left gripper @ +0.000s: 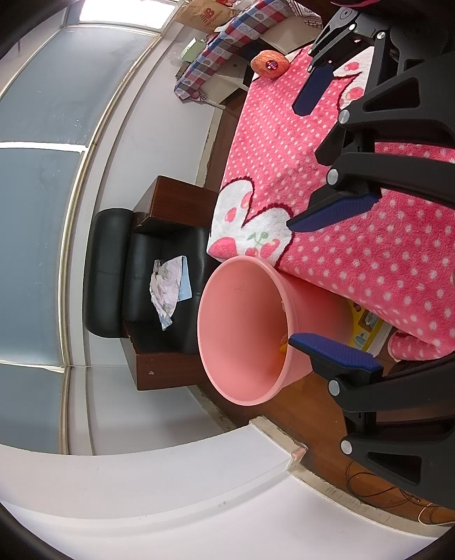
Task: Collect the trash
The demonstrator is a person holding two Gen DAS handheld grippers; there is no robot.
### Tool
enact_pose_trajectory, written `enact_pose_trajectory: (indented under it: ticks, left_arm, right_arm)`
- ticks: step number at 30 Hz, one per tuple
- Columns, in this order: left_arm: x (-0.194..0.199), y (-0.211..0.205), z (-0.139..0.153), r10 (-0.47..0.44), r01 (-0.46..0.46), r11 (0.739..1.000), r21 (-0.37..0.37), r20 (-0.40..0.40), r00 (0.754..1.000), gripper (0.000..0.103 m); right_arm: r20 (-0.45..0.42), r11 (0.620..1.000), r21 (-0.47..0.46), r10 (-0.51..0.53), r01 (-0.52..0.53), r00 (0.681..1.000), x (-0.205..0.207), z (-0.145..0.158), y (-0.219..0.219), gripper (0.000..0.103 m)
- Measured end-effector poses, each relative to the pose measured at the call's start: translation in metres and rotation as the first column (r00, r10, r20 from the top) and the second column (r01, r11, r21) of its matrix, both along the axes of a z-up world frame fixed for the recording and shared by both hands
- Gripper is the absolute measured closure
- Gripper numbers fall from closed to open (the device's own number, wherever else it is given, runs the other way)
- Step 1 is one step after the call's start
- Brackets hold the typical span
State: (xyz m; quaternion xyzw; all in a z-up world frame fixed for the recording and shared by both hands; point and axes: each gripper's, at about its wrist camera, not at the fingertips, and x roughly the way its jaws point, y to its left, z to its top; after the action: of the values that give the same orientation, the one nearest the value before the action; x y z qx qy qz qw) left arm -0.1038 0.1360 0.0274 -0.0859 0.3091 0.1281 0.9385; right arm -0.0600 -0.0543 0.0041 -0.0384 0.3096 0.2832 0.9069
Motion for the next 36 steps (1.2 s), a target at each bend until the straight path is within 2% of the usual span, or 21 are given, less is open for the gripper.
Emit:
enact_pose_trajectory:
  ticks: [36]
  left_arm:
    - [0.012, 0.001, -0.013, -0.016, 0.016, 1.0, -0.02, -0.039, 0.999, 0.044]
  right_arm:
    - [-0.021, 1.0, -0.009, -0.005, 0.005, 1.0, 0.005, -0.007, 0.0, 0.034]
